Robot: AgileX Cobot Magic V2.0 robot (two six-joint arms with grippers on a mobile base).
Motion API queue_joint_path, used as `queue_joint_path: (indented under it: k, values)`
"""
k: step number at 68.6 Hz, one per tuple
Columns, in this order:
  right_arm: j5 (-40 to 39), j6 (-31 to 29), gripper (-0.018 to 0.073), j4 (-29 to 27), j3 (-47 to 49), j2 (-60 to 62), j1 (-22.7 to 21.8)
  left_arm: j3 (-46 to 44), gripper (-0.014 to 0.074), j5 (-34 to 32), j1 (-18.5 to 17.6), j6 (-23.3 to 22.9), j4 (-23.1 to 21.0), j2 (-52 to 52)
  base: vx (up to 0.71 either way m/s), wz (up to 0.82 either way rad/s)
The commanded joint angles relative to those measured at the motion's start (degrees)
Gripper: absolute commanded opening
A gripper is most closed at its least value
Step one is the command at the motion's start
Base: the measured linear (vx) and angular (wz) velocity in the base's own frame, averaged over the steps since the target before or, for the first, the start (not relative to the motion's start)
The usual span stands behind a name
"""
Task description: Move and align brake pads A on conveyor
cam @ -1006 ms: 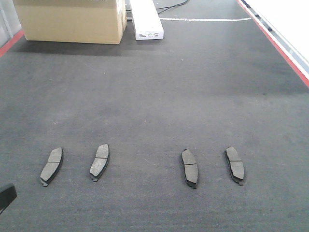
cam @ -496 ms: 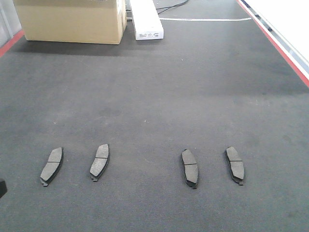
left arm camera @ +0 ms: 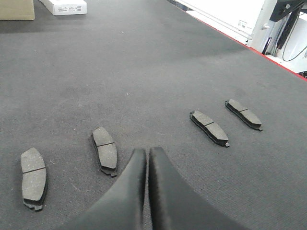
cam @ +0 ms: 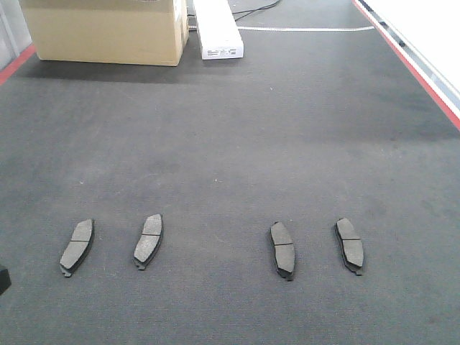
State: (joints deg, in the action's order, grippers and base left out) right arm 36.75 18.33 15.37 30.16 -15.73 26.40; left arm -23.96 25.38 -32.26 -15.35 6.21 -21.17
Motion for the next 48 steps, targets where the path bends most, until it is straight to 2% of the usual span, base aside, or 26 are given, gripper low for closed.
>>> queue_joint_path:
  k: [1,7,14,22,33,42,48]
  values:
    - [-3.78,-0.04,-0.0012,0.82,1.47,-0.68,-0.12,0.53,-0.0006,-4.26,-0.16,-0.06,-0.42,0.20,0.00,0.00]
    - [-3.78,-0.04,-0.0012,1.05,1.47,-0.68,-0.12,4.01,-0.0006,-5.94,3.25,1.75,-1.51,2.42,0.00,0.00]
    - [-3.78,-0.04,-0.0012,0.89,1.47,-0.68,-0.12,9.88,-0.0006,-10.66,10.99,4.67,-3.96,5.93,0.00,0.00]
    - [-3.78,-0.04,-0.0012,1.03,1.47,-0.68,-0.12,16.26,-0.0006,-16.82,20.00,7.74,-3.88,10.03,0.00,0.00]
    - [-3.78,-0.04,-0.0012,1.03,1.47,-0.68,-0.12,23.09,-0.0006,-18.33,30.50,10.38,-3.94,17.43,0.00,0.00]
    - [-3.78,-0.04,-0.0012,1.02,1.47,-0.73,-0.12,26.56,-0.0006,-17.10,35.03,10.50,-4.33,22.92,0.00,0.00]
    - [-3.51,-0.04,-0.0012,1.03,1.47,-0.67,-0.12,26.48,-0.0006,-16.66,35.26,11.95,-4.33,22.29,0.00,0.00]
